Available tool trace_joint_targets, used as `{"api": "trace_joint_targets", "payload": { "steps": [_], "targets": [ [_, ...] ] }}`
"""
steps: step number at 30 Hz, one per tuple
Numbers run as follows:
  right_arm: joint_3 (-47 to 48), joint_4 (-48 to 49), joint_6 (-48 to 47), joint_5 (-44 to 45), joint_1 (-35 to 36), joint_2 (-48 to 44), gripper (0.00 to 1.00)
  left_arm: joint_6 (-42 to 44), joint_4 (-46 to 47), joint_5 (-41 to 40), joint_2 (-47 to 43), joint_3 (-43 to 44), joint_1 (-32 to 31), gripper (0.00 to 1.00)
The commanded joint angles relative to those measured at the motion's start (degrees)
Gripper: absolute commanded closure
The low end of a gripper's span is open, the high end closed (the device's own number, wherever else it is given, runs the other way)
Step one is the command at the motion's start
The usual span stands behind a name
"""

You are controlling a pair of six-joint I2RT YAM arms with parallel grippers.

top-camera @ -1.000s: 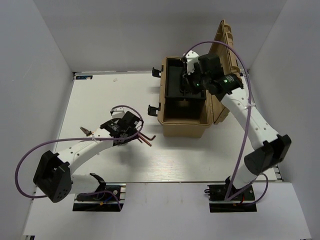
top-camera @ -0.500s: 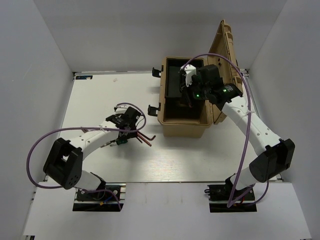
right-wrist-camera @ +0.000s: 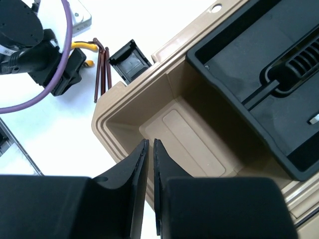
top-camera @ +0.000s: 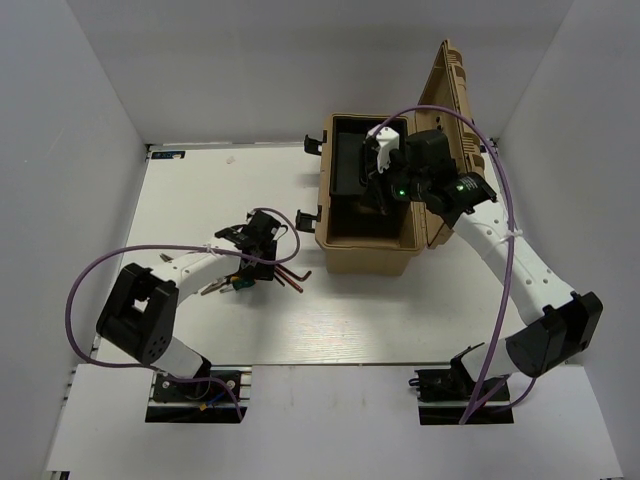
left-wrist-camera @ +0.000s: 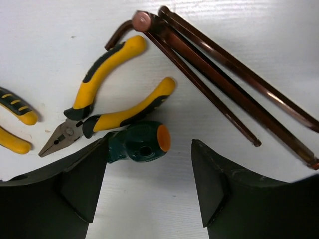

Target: Sort the tools into containers

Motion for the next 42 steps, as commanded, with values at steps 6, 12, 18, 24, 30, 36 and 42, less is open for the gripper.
{"api": "trace_joint_targets", "payload": {
  "steps": [6,12,18,24,30,36,42],
  "targets": [
    [-0.7,2.2,0.6,-1.2,0.0,-2.0,0.86,2.7,1.6,5.4,-1.4,-2.3,0.1,0.27],
    [-1.1,2.3,0.6,-1.3,-0.1,-2.4,0.86,2.7,2.1,7.9,1.3,-2.9,0.1,0.31],
    [-1.4,2.5,0.3,-1.4,-0.1,-2.6,0.86,2.7,1.6,9.1,1.3,-3.4,-0.4,0.34],
    [-1.6,2.5,0.3,-1.6,0.0,-2.6,0.86,2.2,1.6,10.4,2.4,-3.9,-0.9,0.44],
    [-2.2,2.6,0.2,-1.4,0.0,-2.9,0.86,1.6,1.6,10.4,1.9,-3.9,-0.9,0.64],
    [-2.5,1.7,-1.3,-2.7,-0.1,-3.4,0.48,0.0,-3.3,10.4,-8.5,1.0,-1.5,0.78],
    [-2.5,1.0,-2.8,0.5,-0.1,-3.2,0.8,2.0,-1.3,15.4,-18.9,12.6,-2.1,0.97]
  ]
}}
